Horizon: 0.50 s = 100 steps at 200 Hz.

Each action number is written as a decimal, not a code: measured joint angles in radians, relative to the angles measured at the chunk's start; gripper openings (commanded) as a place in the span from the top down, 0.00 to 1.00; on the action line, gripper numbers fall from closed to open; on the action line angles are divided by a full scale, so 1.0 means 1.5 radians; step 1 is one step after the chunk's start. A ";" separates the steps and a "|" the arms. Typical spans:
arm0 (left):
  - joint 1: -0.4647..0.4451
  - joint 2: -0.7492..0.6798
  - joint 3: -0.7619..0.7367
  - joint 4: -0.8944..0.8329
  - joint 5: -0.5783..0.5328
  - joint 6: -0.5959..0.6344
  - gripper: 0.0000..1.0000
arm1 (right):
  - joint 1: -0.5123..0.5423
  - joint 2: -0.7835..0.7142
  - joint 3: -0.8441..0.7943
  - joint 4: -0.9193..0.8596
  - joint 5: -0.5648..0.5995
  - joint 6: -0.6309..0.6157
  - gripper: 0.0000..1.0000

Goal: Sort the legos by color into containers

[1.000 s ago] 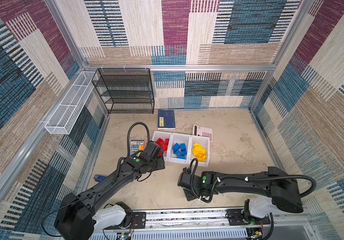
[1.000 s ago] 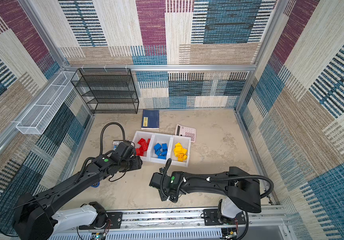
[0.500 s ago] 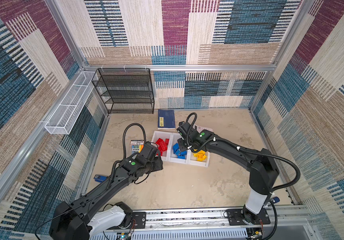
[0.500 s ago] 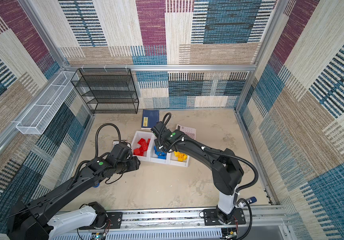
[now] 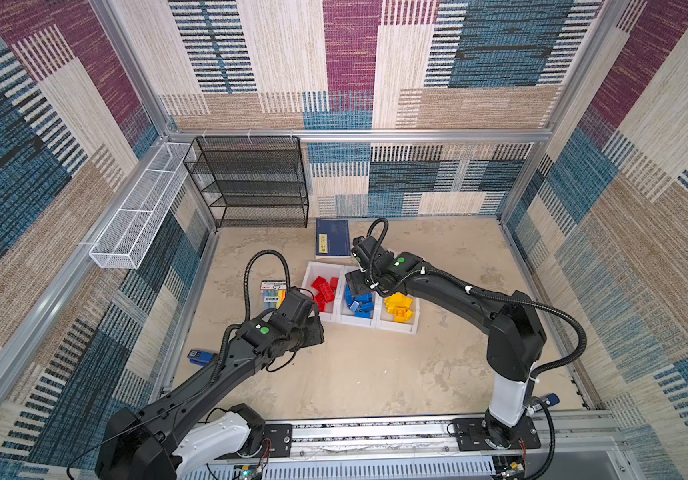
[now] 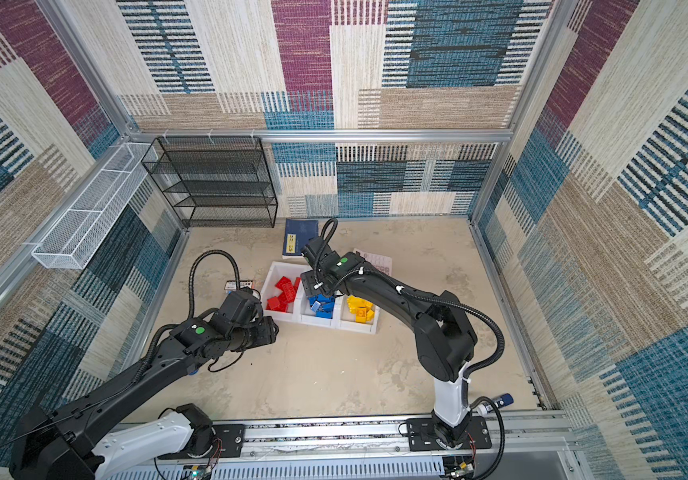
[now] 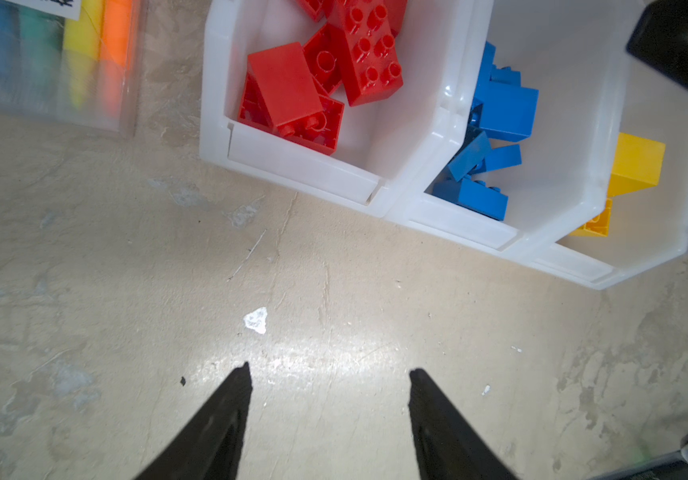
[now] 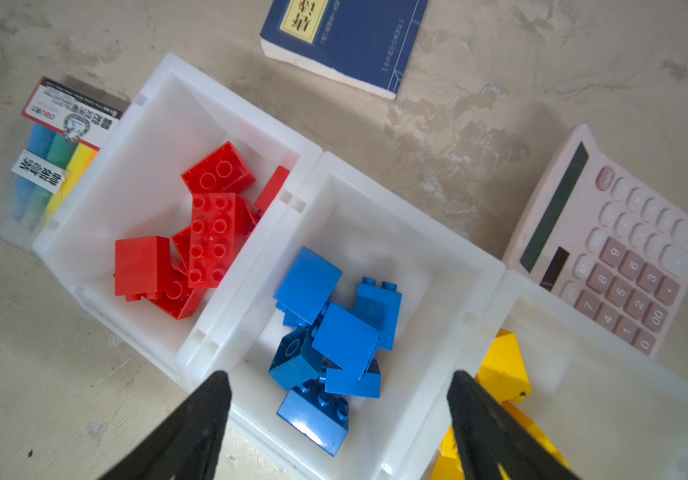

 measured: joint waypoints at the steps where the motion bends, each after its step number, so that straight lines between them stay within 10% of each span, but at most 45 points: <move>1: 0.000 0.000 0.000 0.000 0.000 0.000 0.36 | 0.000 -0.001 -0.001 -0.001 0.000 0.000 0.15; 71: 0.007 -0.014 0.042 -0.033 -0.034 0.019 0.34 | -0.012 -0.054 -0.031 -0.002 -0.005 -0.009 0.12; 100: 0.033 -0.051 0.108 -0.035 -0.130 0.098 0.19 | -0.073 -0.159 -0.063 0.030 -0.004 -0.041 0.01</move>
